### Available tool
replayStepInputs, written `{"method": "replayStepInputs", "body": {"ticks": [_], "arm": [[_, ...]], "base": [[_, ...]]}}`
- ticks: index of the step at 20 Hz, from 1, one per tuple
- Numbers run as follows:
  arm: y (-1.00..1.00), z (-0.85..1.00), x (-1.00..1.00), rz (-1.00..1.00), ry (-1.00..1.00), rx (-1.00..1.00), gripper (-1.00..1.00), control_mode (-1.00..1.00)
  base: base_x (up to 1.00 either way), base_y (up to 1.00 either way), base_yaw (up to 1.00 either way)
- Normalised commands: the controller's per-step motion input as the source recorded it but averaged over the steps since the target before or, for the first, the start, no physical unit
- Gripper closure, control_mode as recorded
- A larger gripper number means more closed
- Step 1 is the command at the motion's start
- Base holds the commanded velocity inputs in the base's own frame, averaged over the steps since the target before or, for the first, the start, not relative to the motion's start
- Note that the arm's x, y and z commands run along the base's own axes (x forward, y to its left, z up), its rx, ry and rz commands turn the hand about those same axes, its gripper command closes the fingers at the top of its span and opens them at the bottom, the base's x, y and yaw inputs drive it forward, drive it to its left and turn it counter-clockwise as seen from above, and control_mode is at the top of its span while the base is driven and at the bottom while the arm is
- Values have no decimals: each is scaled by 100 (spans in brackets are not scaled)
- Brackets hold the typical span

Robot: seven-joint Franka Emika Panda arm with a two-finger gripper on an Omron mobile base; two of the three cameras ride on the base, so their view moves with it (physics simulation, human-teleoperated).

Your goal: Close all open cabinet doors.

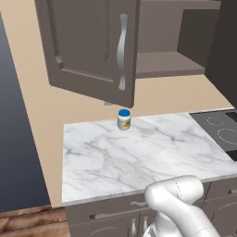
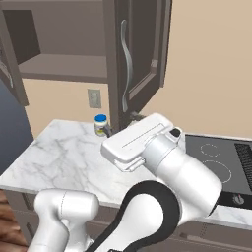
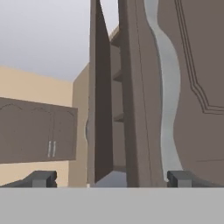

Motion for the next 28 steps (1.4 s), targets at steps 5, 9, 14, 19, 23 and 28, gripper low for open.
{"method": "replayStepInputs", "body": {"ticks": [5, 9, 14, 19, 23, 28], "arm": [[-32, 0, 33, 1, 0, 0, -100, -100], [-14, -11, 36, 2, 0, 0, -100, -100], [0, -25, 29, 0, 0, 0, -100, -100], [12, -9, 30, 0, 1, 0, -100, -100], [30, 0, 34, -4, 4, 0, -100, -100], [27, 0, 30, -4, 5, 0, -100, -100]], "base": [[0, 0, 0], [0, 0, 0], [0, 0, 0], [0, 0, 0], [0, 0, 0], [0, 0, 0]]}}
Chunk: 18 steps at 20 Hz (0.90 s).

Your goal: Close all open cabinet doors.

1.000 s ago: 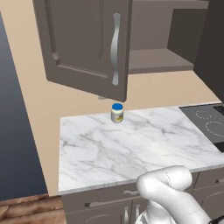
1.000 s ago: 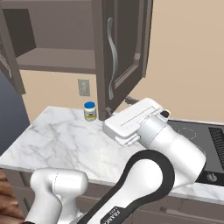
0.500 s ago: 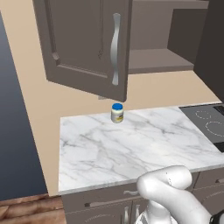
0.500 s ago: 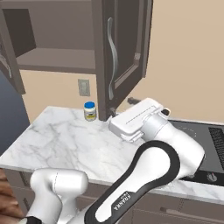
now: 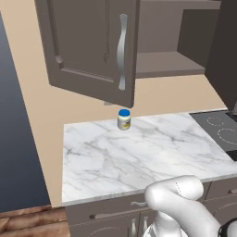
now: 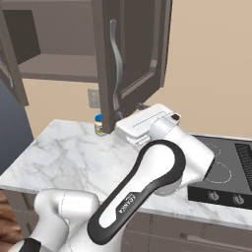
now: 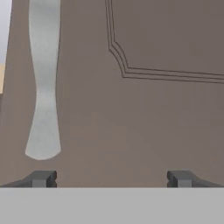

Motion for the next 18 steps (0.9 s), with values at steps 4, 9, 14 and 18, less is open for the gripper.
{"method": "replayStepInputs", "body": {"ticks": [4, 9, 14, 18], "arm": [[36, 0, 23, -5, 5, 0, -100, -100], [49, 0, 15, -11, 1, 0, -100, -100], [31, 0, 20, -7, 0, 0, -100, -100], [21, 0, 29, -6, 0, 0, -100, -100]], "base": [[0, 0, 0], [0, 0, 0], [0, 0, 0], [0, 0, 0]]}}
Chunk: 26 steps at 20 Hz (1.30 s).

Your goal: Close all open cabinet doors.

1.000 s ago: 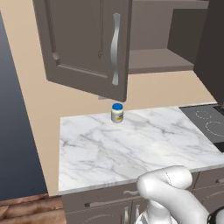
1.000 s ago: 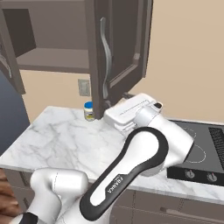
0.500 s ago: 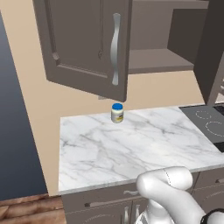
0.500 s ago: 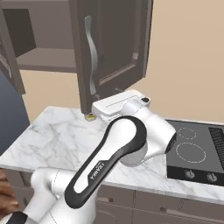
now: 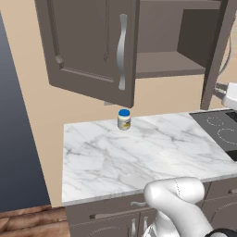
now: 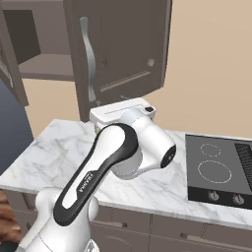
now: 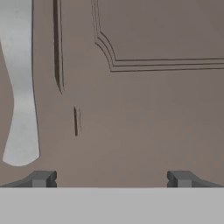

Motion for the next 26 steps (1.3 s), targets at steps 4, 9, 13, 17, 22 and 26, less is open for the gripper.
{"method": "replayStepInputs", "body": {"ticks": [4, 9, 13, 17, 22, 26], "arm": [[7, 0, 38, -4, 0, 0, -100, -100], [17, 0, 36, -7, 0, 0, -100, -100], [32, 0, 33, -11, 0, 0, -100, -100], [39, 0, 32, -13, 0, 0, -100, -100], [27, 0, 31, -12, 0, 0, -100, -100], [20, 0, 30, -12, 0, 0, -100, -100]], "base": [[0, 0, 0], [0, 0, 0], [0, 0, 0], [0, 0, 0], [0, 0, 0], [0, 0, 0]]}}
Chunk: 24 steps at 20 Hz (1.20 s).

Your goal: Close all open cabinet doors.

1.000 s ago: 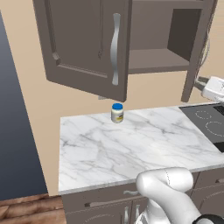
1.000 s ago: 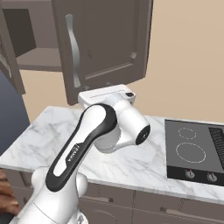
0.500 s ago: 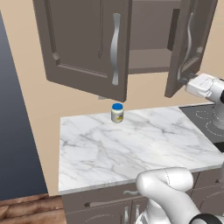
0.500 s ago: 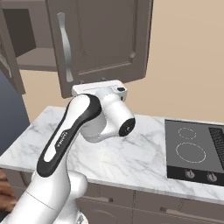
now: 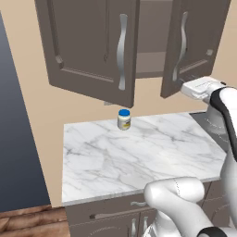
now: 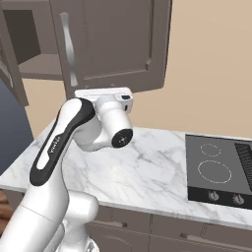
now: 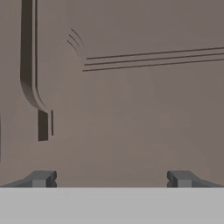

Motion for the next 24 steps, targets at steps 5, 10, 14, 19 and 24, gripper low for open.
{"method": "replayStepInputs", "body": {"ticks": [5, 10, 14, 19, 24], "arm": [[22, 0, 29, -12, 0, 0, -100, -100], [19, 0, 28, -12, 0, 0, -100, -100], [16, 0, 26, -11, 0, 0, -100, -100], [11, 0, 25, -10, 0, 0, -100, -100], [8, 0, 27, -10, 0, 0, -100, -100]], "base": [[0, 0, 0], [0, 0, 0], [0, 0, 0], [0, 0, 0], [0, 0, 0]]}}
